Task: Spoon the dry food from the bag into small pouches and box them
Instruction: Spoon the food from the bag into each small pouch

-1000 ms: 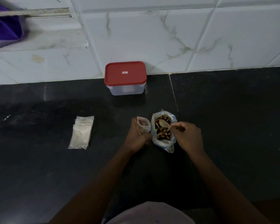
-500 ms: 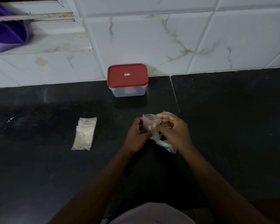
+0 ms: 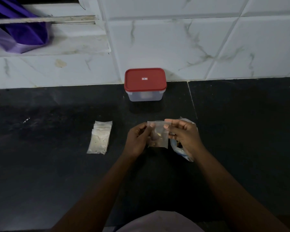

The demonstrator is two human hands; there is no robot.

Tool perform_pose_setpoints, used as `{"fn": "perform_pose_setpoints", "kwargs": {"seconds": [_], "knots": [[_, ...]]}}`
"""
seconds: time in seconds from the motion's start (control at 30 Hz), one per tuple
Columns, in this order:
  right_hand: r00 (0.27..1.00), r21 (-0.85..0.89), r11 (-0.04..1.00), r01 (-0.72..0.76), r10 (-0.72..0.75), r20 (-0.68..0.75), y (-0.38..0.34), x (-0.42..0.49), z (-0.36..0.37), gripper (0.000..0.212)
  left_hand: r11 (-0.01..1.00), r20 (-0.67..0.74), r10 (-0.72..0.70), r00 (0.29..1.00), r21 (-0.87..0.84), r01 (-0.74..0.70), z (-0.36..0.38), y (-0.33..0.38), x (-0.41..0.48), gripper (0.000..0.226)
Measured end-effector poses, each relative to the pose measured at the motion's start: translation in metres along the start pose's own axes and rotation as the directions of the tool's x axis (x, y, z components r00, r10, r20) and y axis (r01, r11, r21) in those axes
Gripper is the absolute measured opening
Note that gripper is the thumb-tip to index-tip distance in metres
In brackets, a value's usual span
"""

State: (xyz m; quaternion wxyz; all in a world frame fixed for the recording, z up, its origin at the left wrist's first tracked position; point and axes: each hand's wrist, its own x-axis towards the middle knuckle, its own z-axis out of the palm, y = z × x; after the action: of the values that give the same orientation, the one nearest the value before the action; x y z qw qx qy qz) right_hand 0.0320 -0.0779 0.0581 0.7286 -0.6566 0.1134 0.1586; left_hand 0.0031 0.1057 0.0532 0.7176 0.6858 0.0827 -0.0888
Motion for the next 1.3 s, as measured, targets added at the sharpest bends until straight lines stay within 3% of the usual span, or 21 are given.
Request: {"fn": "perform_pose_setpoints", "kwargs": {"seconds": [0.17, 0.47, 0.53, 0.6, 0.63, 0.77, 1.1, 1.3], "knots": [[0.999, 0.082, 0.996, -0.033, 0.032, 0.009, 0.000, 0.001, 0.011, 0.023, 0.981, -0.037, 0.134, 0.990, 0.147, -0.127, -0.012, -0.006, 0.002, 0.023], [0.997, 0.107, 0.992, -0.072, 0.073, -0.007, 0.007, 0.006, 0.031, 0.025, 0.967, -0.081, 0.208, 0.975, 0.170, -0.192, -0.027, -0.014, 0.003, 0.022], [0.996, 0.137, 0.987, -0.083, 0.079, 0.032, 0.007, 0.005, 0.034, 0.028, 0.926, -0.069, 0.282, 0.957, 0.281, -0.253, -0.030, -0.014, 0.003, 0.017], [0.994, 0.152, 0.983, -0.106, 0.098, 0.058, 0.008, 0.005, 0.036, 0.028, 0.846, 0.027, 0.352, 0.936, 0.419, -0.330, -0.032, -0.015, 0.003, 0.013], [0.992, 0.156, 0.981, -0.118, 0.111, 0.058, 0.009, 0.006, 0.037, 0.027, 0.830, 0.049, 0.347, 0.937, 0.449, -0.331, -0.032, -0.015, 0.003, 0.012], [0.991, 0.170, 0.976, -0.136, 0.133, 0.027, 0.010, 0.004, 0.041, 0.029, 0.877, -0.074, 0.265, 0.961, 0.433, -0.209, -0.039, -0.016, 0.002, 0.013], [0.995, 0.072, 0.993, -0.094, 0.092, 0.036, 0.010, 0.002, 0.047, 0.028, 0.924, -0.070, 0.203, 0.977, 0.343, -0.167, -0.046, -0.019, 0.000, 0.010], [0.997, -0.034, 0.998, -0.057, 0.059, 0.053, 0.013, 0.002, 0.053, 0.014, 0.924, -0.082, 0.220, 0.972, 0.336, -0.181, -0.047, -0.020, 0.001, 0.017]]}}
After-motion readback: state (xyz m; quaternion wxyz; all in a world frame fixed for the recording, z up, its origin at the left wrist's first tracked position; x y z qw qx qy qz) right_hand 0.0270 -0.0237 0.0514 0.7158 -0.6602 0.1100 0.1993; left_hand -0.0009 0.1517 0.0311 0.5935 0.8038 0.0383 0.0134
